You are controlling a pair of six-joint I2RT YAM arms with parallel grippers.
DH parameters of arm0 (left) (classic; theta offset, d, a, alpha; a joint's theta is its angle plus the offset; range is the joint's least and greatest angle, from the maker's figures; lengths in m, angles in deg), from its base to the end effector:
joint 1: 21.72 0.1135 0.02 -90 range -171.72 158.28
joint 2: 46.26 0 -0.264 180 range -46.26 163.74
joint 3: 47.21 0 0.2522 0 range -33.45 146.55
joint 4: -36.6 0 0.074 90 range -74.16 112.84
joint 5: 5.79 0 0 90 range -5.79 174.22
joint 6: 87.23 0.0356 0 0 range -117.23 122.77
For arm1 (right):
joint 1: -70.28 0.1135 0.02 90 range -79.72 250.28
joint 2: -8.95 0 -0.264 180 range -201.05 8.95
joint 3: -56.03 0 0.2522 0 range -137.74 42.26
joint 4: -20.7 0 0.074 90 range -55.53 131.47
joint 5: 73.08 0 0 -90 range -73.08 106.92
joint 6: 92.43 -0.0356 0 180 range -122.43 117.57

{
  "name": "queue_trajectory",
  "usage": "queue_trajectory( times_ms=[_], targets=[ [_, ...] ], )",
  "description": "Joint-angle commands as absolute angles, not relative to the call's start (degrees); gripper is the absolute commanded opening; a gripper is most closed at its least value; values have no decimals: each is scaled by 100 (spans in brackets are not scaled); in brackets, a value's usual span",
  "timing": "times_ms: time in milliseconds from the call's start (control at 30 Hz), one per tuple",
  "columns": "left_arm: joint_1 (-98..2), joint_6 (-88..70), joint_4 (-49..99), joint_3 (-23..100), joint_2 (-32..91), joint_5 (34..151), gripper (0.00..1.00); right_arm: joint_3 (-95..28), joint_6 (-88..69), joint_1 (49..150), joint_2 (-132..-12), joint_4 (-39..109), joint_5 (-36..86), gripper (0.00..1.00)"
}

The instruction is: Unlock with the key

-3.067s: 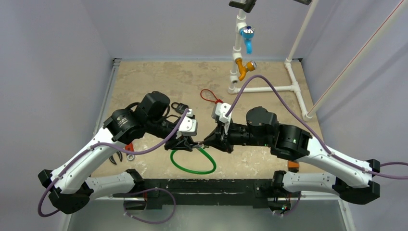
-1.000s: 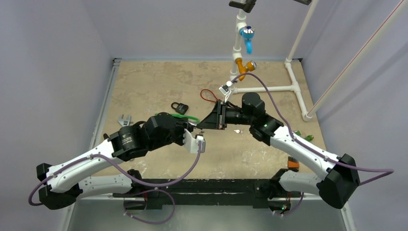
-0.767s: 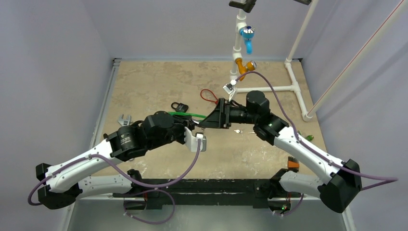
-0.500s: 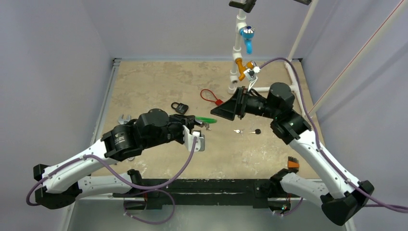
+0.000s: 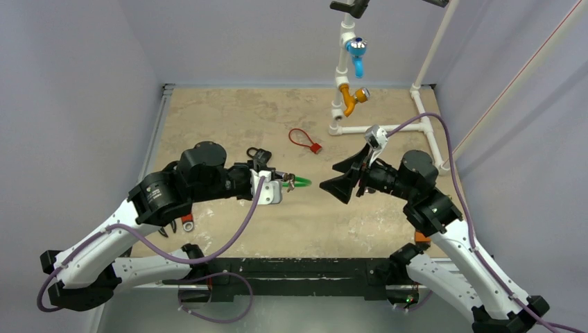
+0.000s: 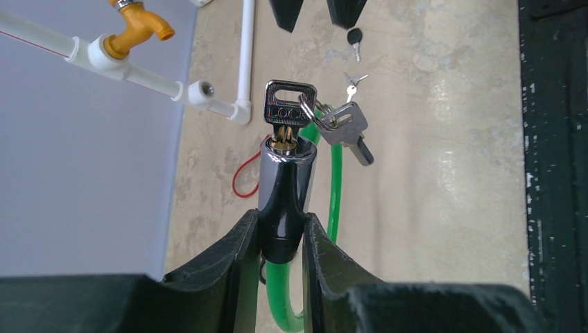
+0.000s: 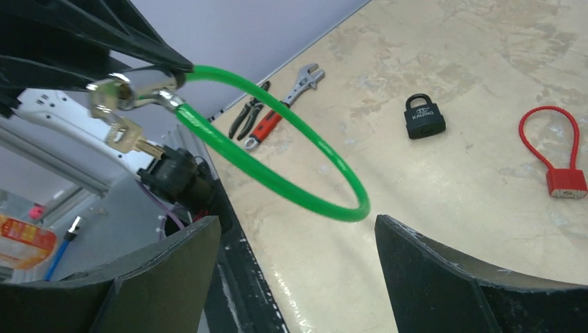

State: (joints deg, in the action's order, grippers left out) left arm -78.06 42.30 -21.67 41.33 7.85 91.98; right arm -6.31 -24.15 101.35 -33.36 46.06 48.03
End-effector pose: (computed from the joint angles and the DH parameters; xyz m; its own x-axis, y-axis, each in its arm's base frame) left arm 0.0920 -0.1468 0.4258 0.3957 0.5435 -0.7403 0.8315 0.1301 0.5400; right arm 0.1325 0.1013 0.3679 -0.4005 0.1286 -0.9072 -0.7904 0.4524 0.4131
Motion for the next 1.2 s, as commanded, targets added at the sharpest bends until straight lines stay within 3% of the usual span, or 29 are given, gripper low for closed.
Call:
queue_trajectory(
  times_ms=[0, 367, 533, 633, 733, 767, 867, 1167],
  targets=[
    [-7730, 3907, -2055, 4583, 794, 9925, 0, -552, -1681, 10152, -3445, 4010, 5018, 82],
    [-7722, 3834, -2177, 4770, 1047, 10033, 0, -740, -1242, 11475, -4146, 3336, 4699, 80],
    [-7709, 3799, -2173, 4803, 1114, 10045, 0, -644, -1330, 11692, -4342, 3001, 4666, 71],
    [-7701, 3786, -2156, 4810, 1131, 10056, 0, -671, -1329, 11712, -4473, 2966, 4467, 48],
    [-7669, 3733, -2134, 4839, 1136, 10031, 0, -689, -1230, 11714, -4524, 3166, 4082, 7],
    [-7622, 3671, -2130, 4860, 1132, 10002, 0, -661, -1209, 11713, -4494, 3271, 3915, 0],
    [-7207, 3435, -2002, 4928, 1135, 9889, 0, -362, -1159, 11713, -4196, 3587, 3584, 0],
    [-5449, 2629, -2060, 5013, 1329, 10975, 0, 384, -1684, 11708, -3542, 4028, 3061, 0]
  ],
)
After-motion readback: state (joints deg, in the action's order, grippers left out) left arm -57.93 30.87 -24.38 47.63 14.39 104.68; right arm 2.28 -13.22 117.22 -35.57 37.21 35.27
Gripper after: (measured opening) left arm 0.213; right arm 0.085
